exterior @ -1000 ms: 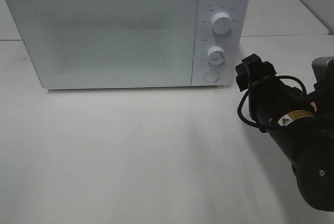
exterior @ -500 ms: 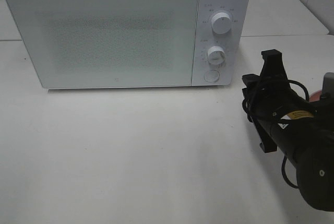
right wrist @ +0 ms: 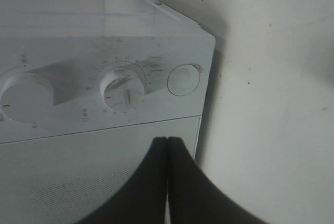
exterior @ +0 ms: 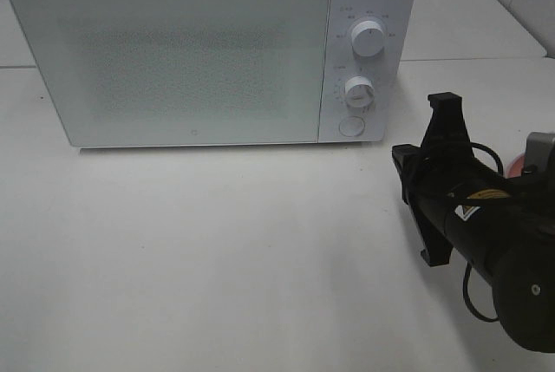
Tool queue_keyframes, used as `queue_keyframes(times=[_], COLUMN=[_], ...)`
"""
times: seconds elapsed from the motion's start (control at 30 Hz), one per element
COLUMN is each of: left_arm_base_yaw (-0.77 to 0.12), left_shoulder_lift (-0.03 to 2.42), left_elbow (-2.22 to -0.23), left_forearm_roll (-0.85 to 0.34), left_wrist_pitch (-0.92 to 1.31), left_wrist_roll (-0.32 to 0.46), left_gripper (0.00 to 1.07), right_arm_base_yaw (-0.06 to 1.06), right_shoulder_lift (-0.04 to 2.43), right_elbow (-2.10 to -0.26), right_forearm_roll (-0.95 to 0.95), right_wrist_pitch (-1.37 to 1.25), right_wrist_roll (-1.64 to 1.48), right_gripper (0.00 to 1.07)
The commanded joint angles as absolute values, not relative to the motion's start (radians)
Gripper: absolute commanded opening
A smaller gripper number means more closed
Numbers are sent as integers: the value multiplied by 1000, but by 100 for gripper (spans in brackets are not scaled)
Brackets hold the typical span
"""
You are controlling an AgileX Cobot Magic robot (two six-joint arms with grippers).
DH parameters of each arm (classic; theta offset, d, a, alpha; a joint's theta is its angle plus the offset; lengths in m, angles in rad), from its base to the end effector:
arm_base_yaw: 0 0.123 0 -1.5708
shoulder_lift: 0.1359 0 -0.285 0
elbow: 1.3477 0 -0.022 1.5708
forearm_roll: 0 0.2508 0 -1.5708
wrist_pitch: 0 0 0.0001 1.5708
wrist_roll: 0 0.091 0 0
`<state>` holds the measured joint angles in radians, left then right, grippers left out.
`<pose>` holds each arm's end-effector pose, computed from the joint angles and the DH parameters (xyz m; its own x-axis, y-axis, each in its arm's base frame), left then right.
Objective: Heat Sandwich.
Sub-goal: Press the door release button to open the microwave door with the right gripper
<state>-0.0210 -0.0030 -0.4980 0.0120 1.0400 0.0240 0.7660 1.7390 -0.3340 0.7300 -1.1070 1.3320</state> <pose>-0.0042 0.0010 0.2784 -0.4359 0.0392 -0.8991 0.0248 0.9992 0.0316 0.2094 0.1261 0.1333 -0.1156 0.9913 -0.0624 0.2580 0.0906 0.9619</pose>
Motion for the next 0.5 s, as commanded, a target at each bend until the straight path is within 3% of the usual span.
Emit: queue_keyframes(times=[0.03, 0.5], left_arm_base_yaw=[-28, -28], left_shoulder_lift=[-30, -30], left_elbow=[-494, -494], left_forearm_roll=[13, 13], left_wrist_pitch=[1036, 1036], left_wrist_roll=[20, 20], left_gripper=[98, 98], right_arm_base_yaw=[770, 766], right_shoulder_lift=[1735, 1837], right_elbow=[-345, -426], right_forearm_roll=[715, 708], right_wrist_pitch=[-1092, -1068], right_wrist_roll=[1350, 1364], right_gripper=[0, 0])
